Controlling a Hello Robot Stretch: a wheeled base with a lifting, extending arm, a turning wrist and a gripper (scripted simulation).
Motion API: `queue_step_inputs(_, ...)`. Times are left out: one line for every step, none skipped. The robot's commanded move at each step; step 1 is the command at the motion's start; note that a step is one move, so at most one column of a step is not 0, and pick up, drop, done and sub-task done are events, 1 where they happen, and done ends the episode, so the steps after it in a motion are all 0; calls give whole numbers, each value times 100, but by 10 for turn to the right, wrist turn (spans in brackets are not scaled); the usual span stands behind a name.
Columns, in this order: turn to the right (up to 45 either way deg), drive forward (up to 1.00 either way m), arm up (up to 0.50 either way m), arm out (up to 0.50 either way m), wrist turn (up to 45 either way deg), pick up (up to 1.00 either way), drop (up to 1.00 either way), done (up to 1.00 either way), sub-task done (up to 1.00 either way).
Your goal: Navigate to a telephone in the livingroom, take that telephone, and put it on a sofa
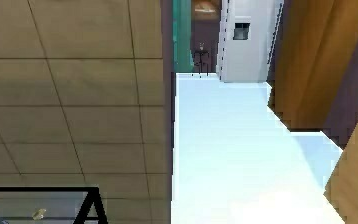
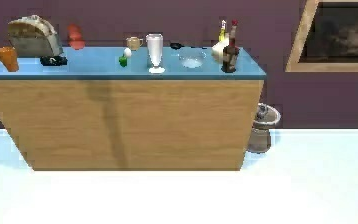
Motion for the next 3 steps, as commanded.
queue_step_inputs(450,0,0,0,0,0,0,0,0)
queue_step_inputs(450,0,0,0,0,0,0,0,0)
queue_step_inputs(330,0,0,0,0,0,0,0,0)
